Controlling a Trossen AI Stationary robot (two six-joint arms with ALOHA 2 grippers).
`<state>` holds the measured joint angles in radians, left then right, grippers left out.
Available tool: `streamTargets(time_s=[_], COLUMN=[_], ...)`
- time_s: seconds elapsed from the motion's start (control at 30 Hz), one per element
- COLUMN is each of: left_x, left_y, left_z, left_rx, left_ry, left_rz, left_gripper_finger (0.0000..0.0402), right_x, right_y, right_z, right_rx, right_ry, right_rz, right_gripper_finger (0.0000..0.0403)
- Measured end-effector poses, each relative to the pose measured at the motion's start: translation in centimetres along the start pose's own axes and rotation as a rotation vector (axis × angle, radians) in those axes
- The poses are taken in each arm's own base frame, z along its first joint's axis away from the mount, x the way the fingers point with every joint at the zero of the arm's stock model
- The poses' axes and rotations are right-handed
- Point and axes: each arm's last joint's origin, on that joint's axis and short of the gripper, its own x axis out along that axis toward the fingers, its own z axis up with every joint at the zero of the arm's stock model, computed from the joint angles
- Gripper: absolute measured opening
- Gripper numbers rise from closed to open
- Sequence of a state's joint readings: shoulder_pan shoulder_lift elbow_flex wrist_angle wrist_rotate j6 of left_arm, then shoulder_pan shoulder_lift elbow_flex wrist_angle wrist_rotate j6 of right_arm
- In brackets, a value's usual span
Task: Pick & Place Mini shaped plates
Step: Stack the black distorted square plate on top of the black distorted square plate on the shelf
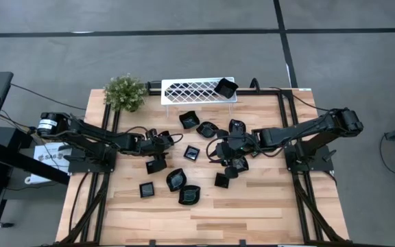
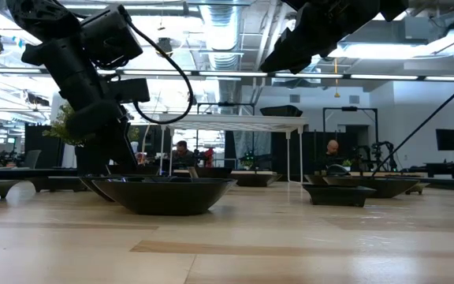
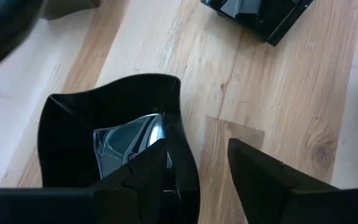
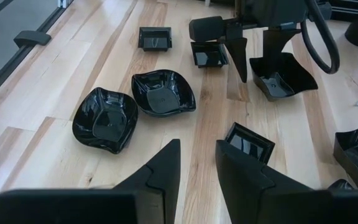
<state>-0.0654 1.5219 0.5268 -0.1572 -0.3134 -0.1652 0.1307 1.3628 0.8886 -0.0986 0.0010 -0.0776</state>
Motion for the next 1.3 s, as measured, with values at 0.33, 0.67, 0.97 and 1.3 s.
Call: streamTargets(time_s=[0.33,0.67,0.97,1.3], left_x=[0.0,0.0,0.05,0.1], left_y=[0.0,0.01,0.27,0.71], left_z=[-0.01,-0.02,0.03,0.02], left_rx=[0.015,0.066,0.18,0.224], left_ry=[0.001,0.002,0.003,0.009], left_rz=[0.0,0.0,0.006,0.093], left_gripper_finger=[0.0143,0.0065,0.0008,0.0008], right_x=[0.0,0.0,0.0,0.0], right_y=[0.0,-0.01,-0.01,-0.01], right_z=[0.0,-0.03,-0.03,-0.02], right_rx=[0.0,0.0,0.0,0.0], right_ry=[0.0,0.002,0.003,0.002], right_rz=[0.0,0.0,0.0,0.0], right_gripper_finger=[0.0096,0.0096,0.0096,0.0096])
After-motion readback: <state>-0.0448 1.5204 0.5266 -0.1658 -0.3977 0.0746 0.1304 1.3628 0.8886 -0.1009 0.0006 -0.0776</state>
